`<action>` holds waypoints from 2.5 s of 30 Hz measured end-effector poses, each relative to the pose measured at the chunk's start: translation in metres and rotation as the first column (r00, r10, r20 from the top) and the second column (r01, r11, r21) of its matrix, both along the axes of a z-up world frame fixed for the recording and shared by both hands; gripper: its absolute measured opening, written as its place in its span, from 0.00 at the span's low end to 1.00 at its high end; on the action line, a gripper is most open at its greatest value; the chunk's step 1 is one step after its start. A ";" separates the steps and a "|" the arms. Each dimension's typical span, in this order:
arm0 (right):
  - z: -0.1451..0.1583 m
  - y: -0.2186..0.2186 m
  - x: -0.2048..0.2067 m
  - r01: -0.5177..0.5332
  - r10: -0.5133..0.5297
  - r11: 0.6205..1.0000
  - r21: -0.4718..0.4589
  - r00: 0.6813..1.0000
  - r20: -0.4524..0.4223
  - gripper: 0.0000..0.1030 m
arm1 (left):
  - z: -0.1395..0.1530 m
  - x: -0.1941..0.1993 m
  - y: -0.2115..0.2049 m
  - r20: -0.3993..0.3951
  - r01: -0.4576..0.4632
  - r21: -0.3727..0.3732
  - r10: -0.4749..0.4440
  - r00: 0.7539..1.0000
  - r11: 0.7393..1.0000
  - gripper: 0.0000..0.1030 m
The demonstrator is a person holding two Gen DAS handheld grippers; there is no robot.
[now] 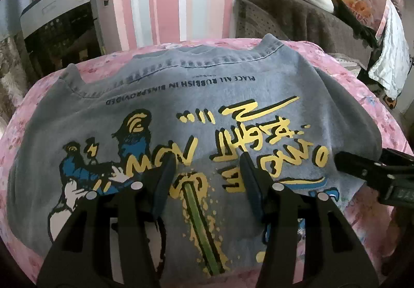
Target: Fold large clothes
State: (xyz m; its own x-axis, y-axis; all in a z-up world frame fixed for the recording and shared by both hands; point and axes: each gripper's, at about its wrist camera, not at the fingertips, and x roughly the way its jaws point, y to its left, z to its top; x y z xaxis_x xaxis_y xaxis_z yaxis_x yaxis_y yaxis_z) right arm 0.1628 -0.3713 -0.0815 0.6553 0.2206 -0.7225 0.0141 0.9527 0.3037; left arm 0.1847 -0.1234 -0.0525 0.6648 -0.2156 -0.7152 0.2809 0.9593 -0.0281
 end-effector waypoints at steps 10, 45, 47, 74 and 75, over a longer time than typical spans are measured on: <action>0.008 -0.002 0.000 -0.043 0.043 0.998 0.056 0.999 -0.002 0.53 | 0.000 -0.001 0.005 -0.009 -0.016 -0.031 0.016 1.000 0.999 0.48; 0.004 -0.009 0.026 -0.008 0.007 0.989 0.146 1.000 0.005 0.52 | 0.000 0.000 0.005 -0.008 -0.009 -0.016 0.009 1.000 1.000 0.48; 0.008 -0.001 0.025 -0.030 0.027 0.997 0.078 0.999 0.028 0.50 | 0.000 0.000 0.005 -0.008 -0.009 -0.016 0.009 1.000 1.000 0.48; 0.033 0.052 -0.012 -0.037 0.135 0.927 -0.374 0.962 0.239 0.31 | 0.000 -0.001 0.003 -0.008 -0.001 -0.010 0.001 1.000 1.000 0.52; 0.034 0.052 -0.013 -0.035 0.136 0.925 -0.378 0.961 0.242 0.31 | 0.000 0.000 0.004 -0.007 0.000 -0.008 0.000 1.000 1.000 0.52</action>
State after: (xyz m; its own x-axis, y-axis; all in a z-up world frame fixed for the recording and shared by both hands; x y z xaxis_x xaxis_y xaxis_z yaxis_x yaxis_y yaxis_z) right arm 0.1497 -0.3192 -0.0478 0.8207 0.0367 -0.5702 -0.1039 0.9909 -0.0857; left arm 0.1845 -0.1197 -0.0521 0.6597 -0.2209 -0.7183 0.2803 0.9592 -0.0376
